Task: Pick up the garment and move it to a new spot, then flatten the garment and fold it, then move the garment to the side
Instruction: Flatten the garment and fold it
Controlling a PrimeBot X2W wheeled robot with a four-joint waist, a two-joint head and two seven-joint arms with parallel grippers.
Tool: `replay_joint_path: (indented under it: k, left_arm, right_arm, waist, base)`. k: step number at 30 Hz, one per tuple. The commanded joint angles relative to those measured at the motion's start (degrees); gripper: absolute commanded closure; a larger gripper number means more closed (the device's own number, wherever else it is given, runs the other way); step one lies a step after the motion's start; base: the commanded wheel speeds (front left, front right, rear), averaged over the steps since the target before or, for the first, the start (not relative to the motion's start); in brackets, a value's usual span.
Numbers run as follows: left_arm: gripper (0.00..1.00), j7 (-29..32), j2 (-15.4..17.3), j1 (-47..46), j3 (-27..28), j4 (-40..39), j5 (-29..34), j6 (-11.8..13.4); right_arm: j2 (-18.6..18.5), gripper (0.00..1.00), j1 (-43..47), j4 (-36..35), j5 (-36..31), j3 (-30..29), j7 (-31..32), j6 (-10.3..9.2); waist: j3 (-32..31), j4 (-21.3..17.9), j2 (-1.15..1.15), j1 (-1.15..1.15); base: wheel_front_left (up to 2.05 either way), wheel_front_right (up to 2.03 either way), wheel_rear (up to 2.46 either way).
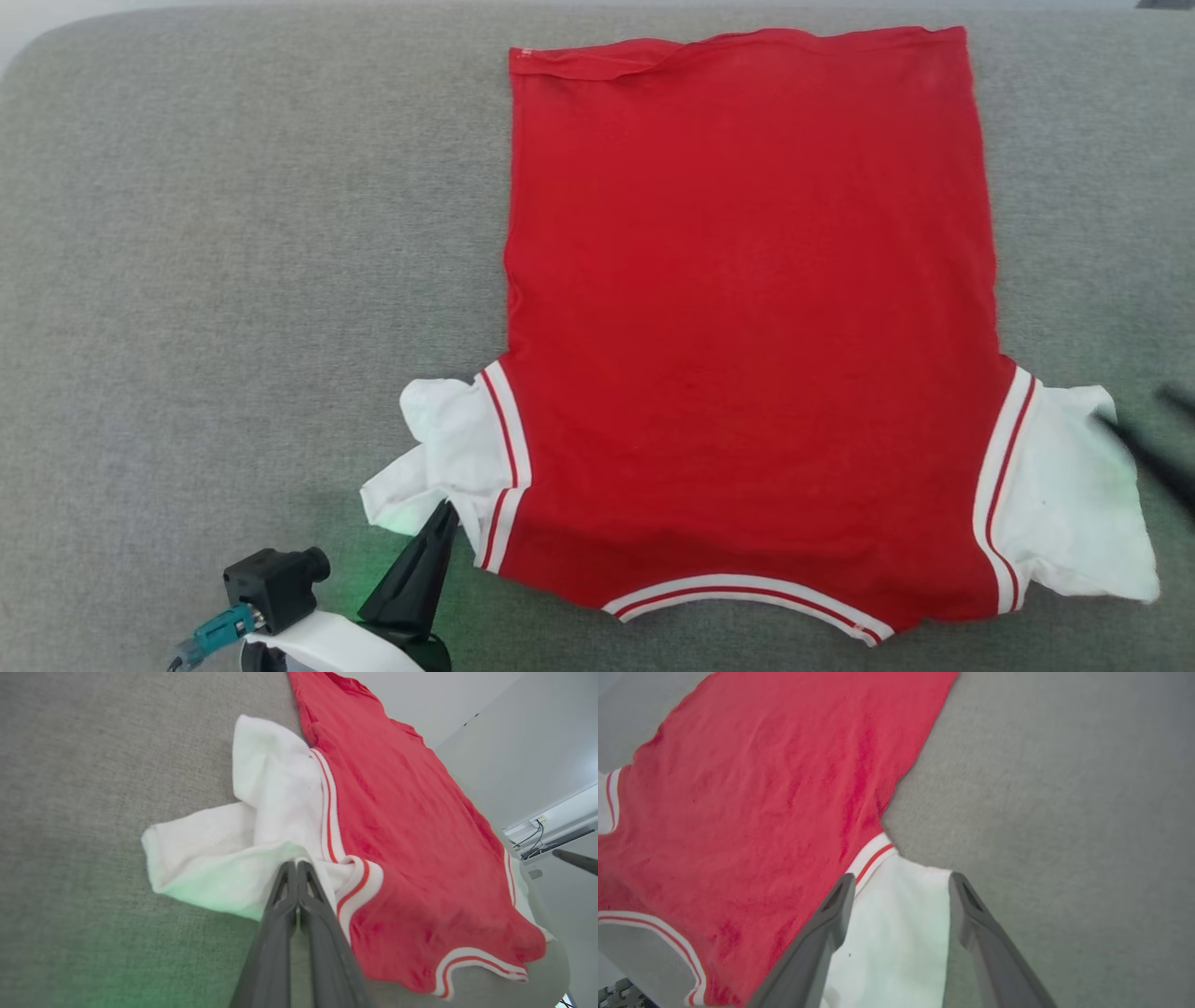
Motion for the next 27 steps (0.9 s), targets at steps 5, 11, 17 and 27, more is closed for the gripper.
replay_joint_path:
  k: [5,11,17,27]
  left_arm:
    - [1.00,-0.4,-1.2,-1.2,-0.1,-2.2,1.7,-0.4]
    - [1.00,0.0,-2.8,-5.3,-2.2,-4.5,3.6,-1.3]
    - [1.00,0.0,-4.3,-10.2,-4.5,-6.9,3.8,-1.8]
    - [1.00,-0.3,-5.9,-12.0,-8.5,-11.6,5.6,-2.2]
  right_arm:
    - [-0.4,0.00,-5.5,-2.9,-2.4,-10.7,4.7,-0.02]
    - [4.8,0.00,-26.0,3.9,-5.3,-10.4,14.4,-0.02]
    - [8.4,0.00,-47.4,20.7,-15.1,-5.8,22.9,-0.02]
    - [7.9,0.00,-63.4,43.9,-25.9,-2.6,33.1,-0.02]
  waist:
    - [1.3,2.0,-0.01,0.00]
    - [5.7,5.9,-0.01,0.00]
    - [10.4,11.2,-0.01,0.00]
    - [15.3,18.8,-0.01,0.00]
  base:
    - [0.00,0.00,0.00]
    - [0.00,0.00,0.00]
    - [0.00,0.00,0.00]
    - [0.00,0.00,0.00]
